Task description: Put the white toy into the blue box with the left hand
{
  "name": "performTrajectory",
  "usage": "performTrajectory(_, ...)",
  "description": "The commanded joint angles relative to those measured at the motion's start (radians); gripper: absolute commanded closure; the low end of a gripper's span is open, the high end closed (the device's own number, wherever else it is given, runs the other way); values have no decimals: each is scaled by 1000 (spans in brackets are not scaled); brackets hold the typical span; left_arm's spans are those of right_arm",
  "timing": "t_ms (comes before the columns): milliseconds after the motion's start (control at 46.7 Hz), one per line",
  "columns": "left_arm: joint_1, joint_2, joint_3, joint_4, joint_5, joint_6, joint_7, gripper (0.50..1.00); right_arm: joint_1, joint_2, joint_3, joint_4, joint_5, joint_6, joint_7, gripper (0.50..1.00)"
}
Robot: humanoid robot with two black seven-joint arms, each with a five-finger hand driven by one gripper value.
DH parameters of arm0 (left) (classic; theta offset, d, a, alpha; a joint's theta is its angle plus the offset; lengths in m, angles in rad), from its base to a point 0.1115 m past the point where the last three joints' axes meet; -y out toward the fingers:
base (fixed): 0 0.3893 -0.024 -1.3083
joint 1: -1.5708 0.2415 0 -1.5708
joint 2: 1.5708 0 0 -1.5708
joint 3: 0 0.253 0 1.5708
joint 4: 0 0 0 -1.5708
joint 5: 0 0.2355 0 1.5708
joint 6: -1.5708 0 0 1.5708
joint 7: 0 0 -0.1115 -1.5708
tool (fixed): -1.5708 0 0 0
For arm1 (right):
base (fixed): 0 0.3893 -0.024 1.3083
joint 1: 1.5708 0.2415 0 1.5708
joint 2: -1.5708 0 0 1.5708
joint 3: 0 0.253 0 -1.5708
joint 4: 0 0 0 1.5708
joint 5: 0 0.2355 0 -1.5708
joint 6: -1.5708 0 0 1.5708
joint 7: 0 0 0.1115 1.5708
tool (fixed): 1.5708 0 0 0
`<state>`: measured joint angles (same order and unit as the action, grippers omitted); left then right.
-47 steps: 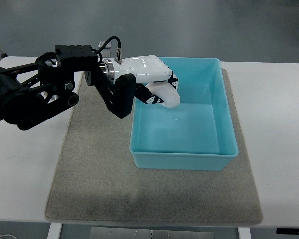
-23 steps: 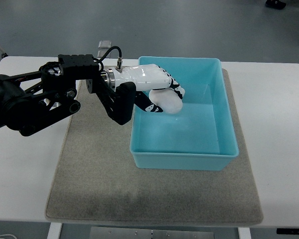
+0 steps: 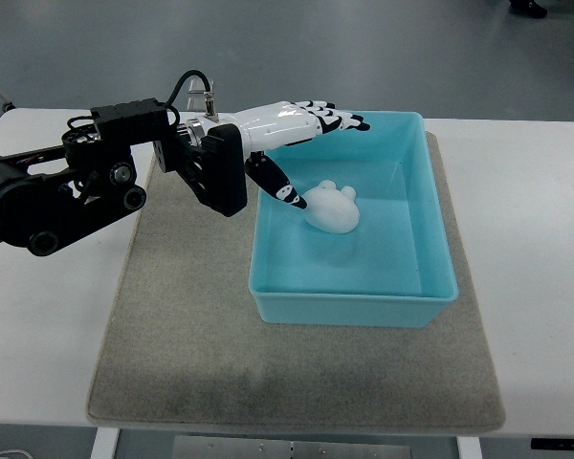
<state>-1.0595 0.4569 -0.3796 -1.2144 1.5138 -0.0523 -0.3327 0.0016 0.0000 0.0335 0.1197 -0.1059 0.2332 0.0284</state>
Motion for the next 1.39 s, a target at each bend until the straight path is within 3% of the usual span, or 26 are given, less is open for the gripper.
performTrajectory(0, 0, 11, -2, 0, -72, -4, 0, 506, 0, 0, -1, 0, 0, 0, 1, 564)
performTrajectory(514, 4, 138, -55, 53, -696, -34, 3, 504, 0, 0, 0, 0, 0, 0, -1, 564)
performTrajectory(963, 24, 138, -50, 326, -1124, -345, 18, 504, 0, 0, 0, 0, 0, 0, 1, 564)
performTrajectory(1263, 67, 117, -51, 426, -1440, -426, 207, 504, 0, 0, 0, 0, 0, 0, -1, 564)
performTrajectory(1370, 70, 106, -51, 476, -1535, -455, 241, 504, 0, 0, 0, 0, 0, 0, -1, 564)
